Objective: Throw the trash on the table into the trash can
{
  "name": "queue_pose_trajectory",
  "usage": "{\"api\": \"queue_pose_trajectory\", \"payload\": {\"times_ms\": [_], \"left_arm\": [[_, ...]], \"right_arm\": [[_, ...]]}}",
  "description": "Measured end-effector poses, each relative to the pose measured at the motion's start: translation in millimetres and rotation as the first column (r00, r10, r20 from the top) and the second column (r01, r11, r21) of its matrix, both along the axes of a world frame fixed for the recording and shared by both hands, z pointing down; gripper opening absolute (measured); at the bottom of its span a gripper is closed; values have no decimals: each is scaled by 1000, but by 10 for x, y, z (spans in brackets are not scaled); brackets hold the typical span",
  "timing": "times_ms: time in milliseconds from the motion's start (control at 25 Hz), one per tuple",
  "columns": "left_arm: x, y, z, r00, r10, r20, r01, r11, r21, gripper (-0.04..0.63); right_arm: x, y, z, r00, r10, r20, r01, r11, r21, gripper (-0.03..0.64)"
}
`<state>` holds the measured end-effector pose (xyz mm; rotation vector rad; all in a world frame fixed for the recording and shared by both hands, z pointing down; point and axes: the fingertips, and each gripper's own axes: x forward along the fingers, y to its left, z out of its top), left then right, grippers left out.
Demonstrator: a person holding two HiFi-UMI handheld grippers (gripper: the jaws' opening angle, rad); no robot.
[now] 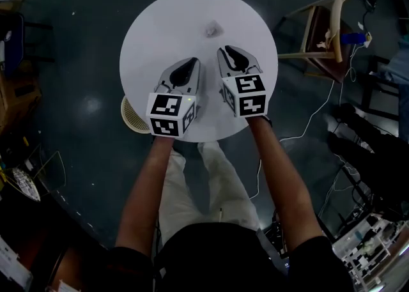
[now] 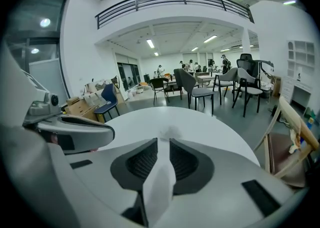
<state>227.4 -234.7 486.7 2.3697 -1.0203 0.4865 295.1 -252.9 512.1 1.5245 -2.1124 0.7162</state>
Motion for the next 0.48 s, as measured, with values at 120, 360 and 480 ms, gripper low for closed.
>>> {"api": "queue_pose_trajectory", "payload": {"times_ms": [120,360,480], "left_arm": [[8,-182,86,1000,-21,4,21,1000,8,8],[71,-438,254,999,-54,-4,54,999,-6,8],[106,-501,275,998,-55,-2,55,998,-4,8]], "right_arm": [[5,-206,78,1000,-23,2,23,1000,0,118],[53,-511,279,998,-58,-28,58,998,-4,175],[51,-592,359,997,-66,-37,65,998,-18,184]]}}
